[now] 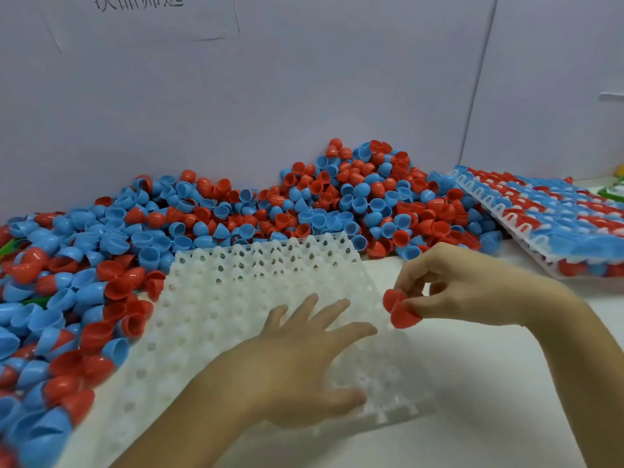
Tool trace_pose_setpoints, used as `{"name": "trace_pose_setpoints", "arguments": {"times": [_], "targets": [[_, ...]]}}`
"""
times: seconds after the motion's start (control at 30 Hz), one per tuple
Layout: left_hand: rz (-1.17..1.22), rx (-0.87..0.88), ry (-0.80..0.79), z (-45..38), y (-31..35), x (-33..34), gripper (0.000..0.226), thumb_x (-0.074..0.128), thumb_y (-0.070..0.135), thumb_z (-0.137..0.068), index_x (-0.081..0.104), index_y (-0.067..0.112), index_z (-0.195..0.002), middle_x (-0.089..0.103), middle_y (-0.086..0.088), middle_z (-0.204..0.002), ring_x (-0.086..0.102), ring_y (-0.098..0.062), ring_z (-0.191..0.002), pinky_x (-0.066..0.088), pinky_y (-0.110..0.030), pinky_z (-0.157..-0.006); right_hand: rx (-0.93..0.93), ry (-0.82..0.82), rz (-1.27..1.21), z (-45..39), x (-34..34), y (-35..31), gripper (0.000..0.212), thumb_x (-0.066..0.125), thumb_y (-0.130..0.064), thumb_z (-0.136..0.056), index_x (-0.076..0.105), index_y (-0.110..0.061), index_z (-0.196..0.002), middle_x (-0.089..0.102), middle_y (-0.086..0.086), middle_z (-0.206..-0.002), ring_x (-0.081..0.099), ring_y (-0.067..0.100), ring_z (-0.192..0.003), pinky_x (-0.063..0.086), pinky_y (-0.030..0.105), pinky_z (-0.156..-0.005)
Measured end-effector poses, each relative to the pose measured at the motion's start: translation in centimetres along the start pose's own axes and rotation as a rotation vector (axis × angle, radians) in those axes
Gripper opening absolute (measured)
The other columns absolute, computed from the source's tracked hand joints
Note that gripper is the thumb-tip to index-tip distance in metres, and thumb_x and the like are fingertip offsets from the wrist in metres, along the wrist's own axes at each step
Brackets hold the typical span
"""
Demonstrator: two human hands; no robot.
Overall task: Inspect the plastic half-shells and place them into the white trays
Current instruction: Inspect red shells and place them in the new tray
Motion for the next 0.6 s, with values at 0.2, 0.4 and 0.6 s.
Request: {"name": "trace_pose_setpoints", "arguments": {"times": [0.2,0.4,0.6], "targets": [[-0.056,0.042,0.248,0.1,-1.4,1.7,0.068,0.029,0.087,-0.081,0.018,0.061,-0.143,0.001,0.037,-0.159,-0.021,0.008,-0.144,-0.013,-0.031,-0.119,0.108,-0.090,0.220,1.3,0.6,-1.1,0.013,0.076,-0.053,-0.077,0.063,-0.050,-0.074,0.065,-0.019,-0.083,0.060,0.005,-0.079,0.048,0.020,-0.056],[-0.036,0.052,0.294,0.1,-1.4,1.5,0.070,0.028,0.090,-0.077,0.026,0.059,-0.140,0.006,0.037,-0.158,-0.017,0.009,-0.144,-0.012,-0.026,-0.116,0.237,-0.189,0.323,1.2,3.1,-2.3,0.023,0.081,-0.033,-0.078,0.072,-0.037,-0.099,0.059,-0.016,-0.077,0.057,0.008,-0.069,0.042,0.016,-0.052],[-0.018,0.048,0.296,0.1,-1.3,1.5,0.070,0.032,0.088,-0.079,0.030,0.056,-0.141,0.007,0.037,-0.158,-0.016,0.010,-0.144,-0.014,-0.023,-0.113,0.303,-0.183,0.361,1.0,3.6,-2.6,0.027,0.081,-0.023,-0.078,0.073,-0.032,-0.102,0.058,-0.014,-0.080,0.057,0.010,-0.069,0.040,0.015,-0.052]]}}
Point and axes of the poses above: each hand's wrist, its own z-axis away from the middle knuckle, its own x-axis out of the palm, y = z × x, the point moved 4 cm from there along -z, towards the middle knuckle
